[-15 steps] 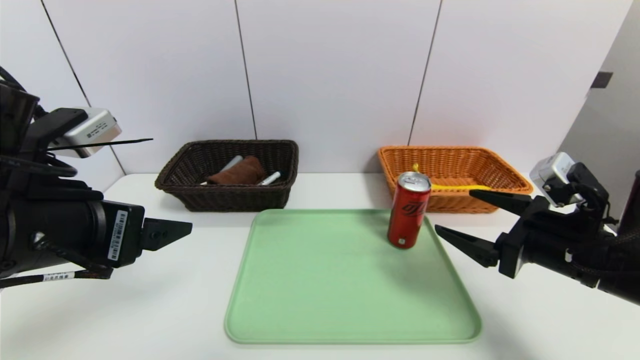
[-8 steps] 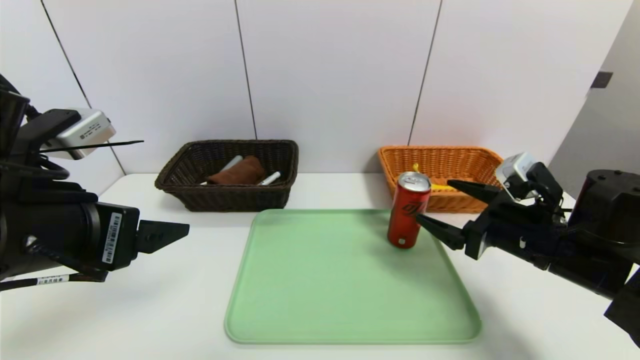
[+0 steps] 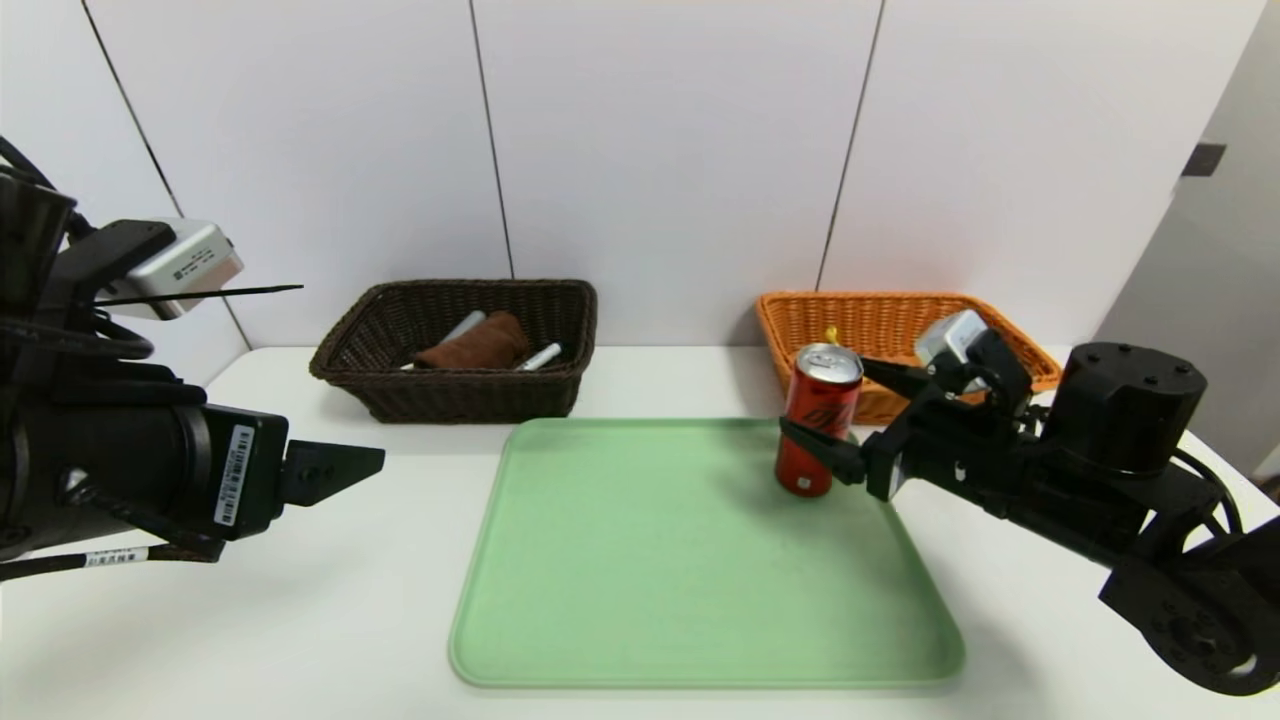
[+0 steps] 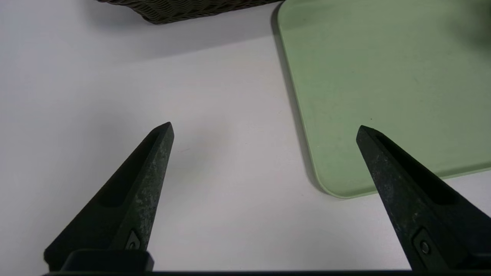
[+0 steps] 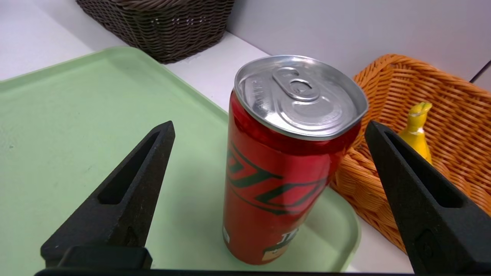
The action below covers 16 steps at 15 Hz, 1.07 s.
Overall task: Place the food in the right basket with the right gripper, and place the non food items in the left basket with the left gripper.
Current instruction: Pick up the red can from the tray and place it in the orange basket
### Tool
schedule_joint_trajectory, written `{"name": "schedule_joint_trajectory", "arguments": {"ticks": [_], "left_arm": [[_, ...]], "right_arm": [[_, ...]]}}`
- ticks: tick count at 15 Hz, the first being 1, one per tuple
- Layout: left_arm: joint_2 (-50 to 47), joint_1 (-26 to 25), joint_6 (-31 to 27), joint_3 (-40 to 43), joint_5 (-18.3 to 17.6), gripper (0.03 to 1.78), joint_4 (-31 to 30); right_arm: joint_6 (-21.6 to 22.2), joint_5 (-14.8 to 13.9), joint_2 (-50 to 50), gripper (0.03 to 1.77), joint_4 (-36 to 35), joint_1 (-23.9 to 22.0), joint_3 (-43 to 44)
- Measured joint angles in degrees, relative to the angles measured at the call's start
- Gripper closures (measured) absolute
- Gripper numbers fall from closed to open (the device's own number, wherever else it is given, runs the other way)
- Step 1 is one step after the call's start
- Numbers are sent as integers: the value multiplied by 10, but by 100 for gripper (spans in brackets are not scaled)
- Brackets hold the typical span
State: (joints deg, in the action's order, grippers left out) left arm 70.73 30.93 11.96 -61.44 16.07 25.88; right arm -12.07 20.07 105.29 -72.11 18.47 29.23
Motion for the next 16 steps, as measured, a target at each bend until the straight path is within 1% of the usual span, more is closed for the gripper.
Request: {"name": "schedule_joint_trajectory", "arguments": {"ticks": [6,16], "left_arm": [[8,0,0,-2,0,12,-1],[10,0,0,-1,0,12,-1]], "right_arm": [[1,0,22,9,0,1,9],[2,0,26,9,3,2,21]]}}
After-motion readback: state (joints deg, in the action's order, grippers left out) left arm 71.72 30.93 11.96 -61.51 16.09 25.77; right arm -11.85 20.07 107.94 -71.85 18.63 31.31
